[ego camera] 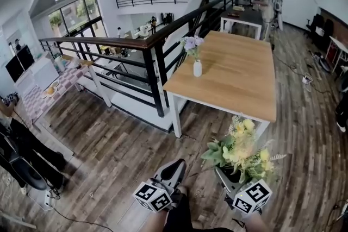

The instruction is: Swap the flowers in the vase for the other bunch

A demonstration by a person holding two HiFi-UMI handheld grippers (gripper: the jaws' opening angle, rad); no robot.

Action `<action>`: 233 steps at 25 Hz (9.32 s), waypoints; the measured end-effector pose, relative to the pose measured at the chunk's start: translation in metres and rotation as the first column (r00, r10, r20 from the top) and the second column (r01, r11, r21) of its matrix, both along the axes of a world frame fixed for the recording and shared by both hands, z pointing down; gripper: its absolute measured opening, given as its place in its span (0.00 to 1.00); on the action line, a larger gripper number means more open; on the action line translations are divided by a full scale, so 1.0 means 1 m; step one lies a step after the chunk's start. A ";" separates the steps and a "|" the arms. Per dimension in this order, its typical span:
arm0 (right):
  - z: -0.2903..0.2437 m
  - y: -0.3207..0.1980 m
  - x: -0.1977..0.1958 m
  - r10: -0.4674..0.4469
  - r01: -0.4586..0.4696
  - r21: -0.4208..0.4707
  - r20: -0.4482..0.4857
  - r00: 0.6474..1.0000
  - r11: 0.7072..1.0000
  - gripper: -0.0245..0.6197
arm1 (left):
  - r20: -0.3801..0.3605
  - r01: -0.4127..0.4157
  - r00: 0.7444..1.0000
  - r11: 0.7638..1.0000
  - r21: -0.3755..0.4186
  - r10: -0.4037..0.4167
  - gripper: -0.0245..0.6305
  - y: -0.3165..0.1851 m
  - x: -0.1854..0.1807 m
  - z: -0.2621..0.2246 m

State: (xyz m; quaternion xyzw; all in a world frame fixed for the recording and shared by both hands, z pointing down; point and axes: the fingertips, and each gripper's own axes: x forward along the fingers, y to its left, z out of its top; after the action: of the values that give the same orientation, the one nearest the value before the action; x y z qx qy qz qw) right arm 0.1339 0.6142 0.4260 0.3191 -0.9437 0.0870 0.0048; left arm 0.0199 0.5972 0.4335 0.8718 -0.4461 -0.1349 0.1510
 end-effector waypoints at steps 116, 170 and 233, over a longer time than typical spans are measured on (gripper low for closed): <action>0.055 -0.683 -0.016 0.253 -0.251 -0.115 0.003 0.967 0.961 0.13 | -0.007 -0.178 0.984 0.979 -0.103 0.178 0.24 -0.758 -0.016 0.067; 0.054 -0.715 -0.006 0.289 -0.287 -0.143 -0.004 0.957 0.947 0.13 | 0.028 -0.188 0.982 0.981 -0.055 0.189 0.12 -0.819 -0.006 0.031; 0.024 -0.712 -0.061 0.207 -0.202 -0.112 0.031 0.978 0.973 0.13 | 0.003 -0.050 0.999 0.997 0.052 0.050 0.11 -0.784 -0.094 -0.062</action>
State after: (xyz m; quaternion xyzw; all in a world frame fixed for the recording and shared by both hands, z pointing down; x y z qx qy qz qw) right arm 0.0728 -0.0977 0.4498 0.4120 -0.8996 0.1450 -0.0069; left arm -0.0737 -0.1868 0.3718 0.8864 -0.4206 -0.1421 0.1313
